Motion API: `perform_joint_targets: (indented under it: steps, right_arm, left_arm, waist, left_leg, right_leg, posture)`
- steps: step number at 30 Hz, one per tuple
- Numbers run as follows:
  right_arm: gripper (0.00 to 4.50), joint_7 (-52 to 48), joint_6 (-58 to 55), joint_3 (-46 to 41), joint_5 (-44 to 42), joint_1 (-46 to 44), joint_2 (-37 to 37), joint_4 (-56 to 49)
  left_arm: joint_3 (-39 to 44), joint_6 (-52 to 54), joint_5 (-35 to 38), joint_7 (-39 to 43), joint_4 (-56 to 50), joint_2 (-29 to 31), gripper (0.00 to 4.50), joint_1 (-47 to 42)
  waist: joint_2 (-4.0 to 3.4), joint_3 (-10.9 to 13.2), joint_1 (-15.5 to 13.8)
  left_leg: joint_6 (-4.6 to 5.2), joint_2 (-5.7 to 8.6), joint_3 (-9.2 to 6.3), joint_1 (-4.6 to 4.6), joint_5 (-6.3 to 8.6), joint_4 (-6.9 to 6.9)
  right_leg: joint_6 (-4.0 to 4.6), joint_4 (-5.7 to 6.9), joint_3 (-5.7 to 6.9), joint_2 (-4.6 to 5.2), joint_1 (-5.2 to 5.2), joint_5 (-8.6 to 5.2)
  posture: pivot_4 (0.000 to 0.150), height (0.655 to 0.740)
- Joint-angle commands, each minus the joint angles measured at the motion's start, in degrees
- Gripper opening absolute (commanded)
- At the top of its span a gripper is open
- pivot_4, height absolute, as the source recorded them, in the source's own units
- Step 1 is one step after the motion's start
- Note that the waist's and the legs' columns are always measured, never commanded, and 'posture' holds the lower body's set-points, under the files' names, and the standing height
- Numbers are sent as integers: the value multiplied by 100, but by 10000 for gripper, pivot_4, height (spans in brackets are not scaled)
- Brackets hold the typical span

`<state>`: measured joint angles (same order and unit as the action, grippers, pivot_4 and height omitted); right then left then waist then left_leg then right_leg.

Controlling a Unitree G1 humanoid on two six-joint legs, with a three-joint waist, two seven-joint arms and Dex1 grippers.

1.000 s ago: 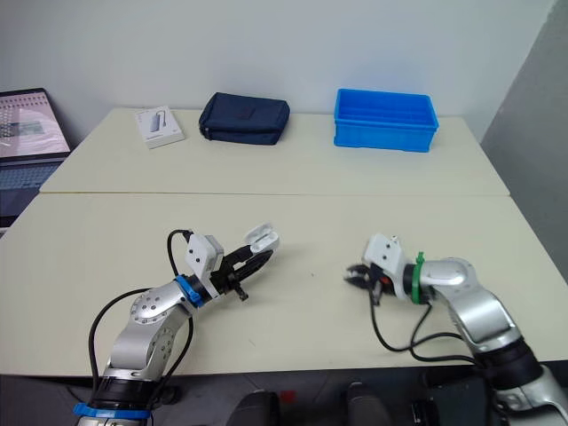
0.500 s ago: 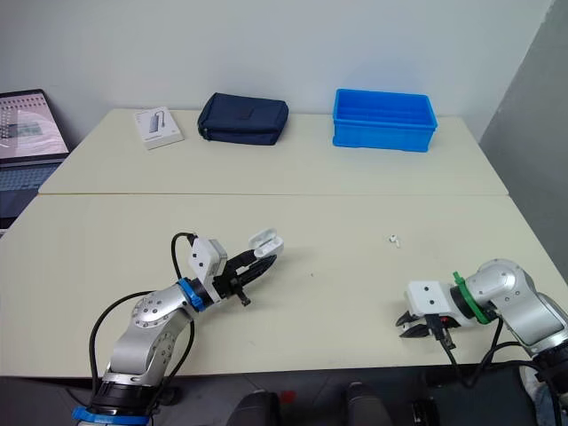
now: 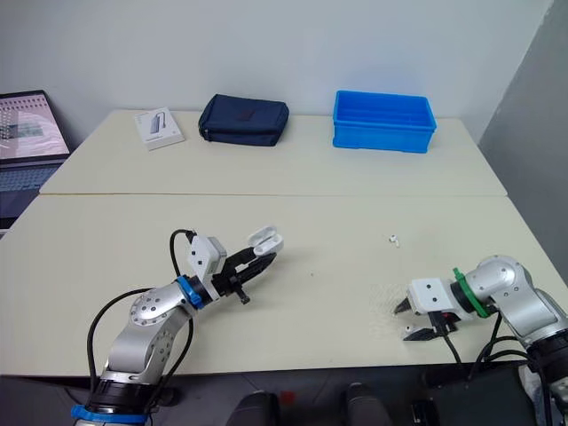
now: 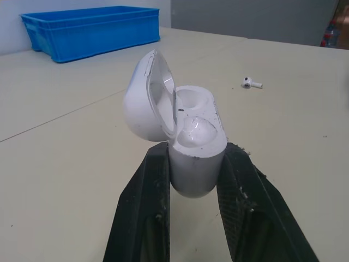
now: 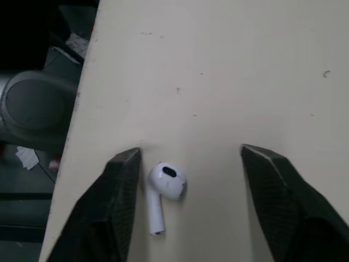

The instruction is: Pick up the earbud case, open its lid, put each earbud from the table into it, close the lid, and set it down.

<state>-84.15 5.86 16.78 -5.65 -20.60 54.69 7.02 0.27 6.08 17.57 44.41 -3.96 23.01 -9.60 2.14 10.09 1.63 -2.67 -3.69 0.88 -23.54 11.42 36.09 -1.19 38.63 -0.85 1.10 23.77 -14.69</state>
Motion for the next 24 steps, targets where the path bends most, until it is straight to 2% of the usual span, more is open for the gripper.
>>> perform_joint_targets:
  steps: [1, 8, 9, 11, 14, 15, 17, 24]
  right_arm:
    - [31327, 78, 43, -161, 11, 21, -4, -54]
    - [31327, 121, -1315, -948, -811, 327, 598, -1898]
    - [31327, 239, -1729, -1049, -817, 393, 761, -2342]
    - [31327, 669, -2697, -1047, -203, 445, 1180, -3164]
    - [31327, 938, -3823, -752, 209, 186, 1493, -3864]
    - [31327, 1000, -4093, -654, 318, 95, 1543, -4025]
    - [31327, 1028, -4445, -209, 615, -119, 1504, -4324]
    - [31327, 1014, -4809, 693, 1057, -201, 1363, -4365]
  left_arm:
    - [22, 19, 47, -11, -254, 59, 8110, -11]
    - [-5, 101, 45, -16, -310, 66, 8110, 62]
    - [-8, 95, 38, -14, -296, 63, 8110, 75]
    - [-16, 90, 29, -18, -283, 55, 8110, 105]
    - [-43, 91, 14, -32, -280, 32, 8110, 124]
    - [-52, 90, 9, -36, -283, 25, 8110, 129]
    - [-94, 65, -15, -38, -219, -14, 8110, 120]
    - [-164, 23, -46, -41, -118, -88, 8110, 78]
  waist:
    - [0, 0, 0]
    - [-12, 8, -7]
    - [-12, 8, -13]
    - [-14, 9, -17]
    - [-13, 8, -16]
    - [-13, 8, -14]
    - [-13, 8, -14]
    - [-13, 8, -16]
  left_leg:
    - [0, 0, -1, 4, 0, -1]
    - [-1, 0, 0, 6, 1, -7]
    - [-1, -1, -2, 6, 1, -10]
    - [-1, -1, -4, 6, 1, -13]
    - [-3, -1, 0, 2, 2, -12]
    - [-3, -1, 0, 2, 2, -11]
    - [-3, 0, 4, 2, 2, -10]
    - [-3, 1, 6, -31, 2, -9]
  right_leg:
    - [1, -2, 1, 0, -4, -1]
    - [-1, 0, 0, 1, -2, -1]
    - [0, 0, 2, 1, -2, -1]
    - [1, -2, 5, 1, -2, -3]
    - [6, -2, 3, 5, 7, -6]
    - [33, -3, 3, 5, 6, -22]
    - [37, -2, 0, 8, 8, -23]
    - [21, -7, -1, 10, 34, -14]
  posture:
    - [1500, 7400]
    - [1500, 7400]
    - [1500, 7400]
    - [1500, 7400]
    - [1500, 7400]
    - [1500, 7400]
    - [1500, 7400]
    - [1500, 7400]
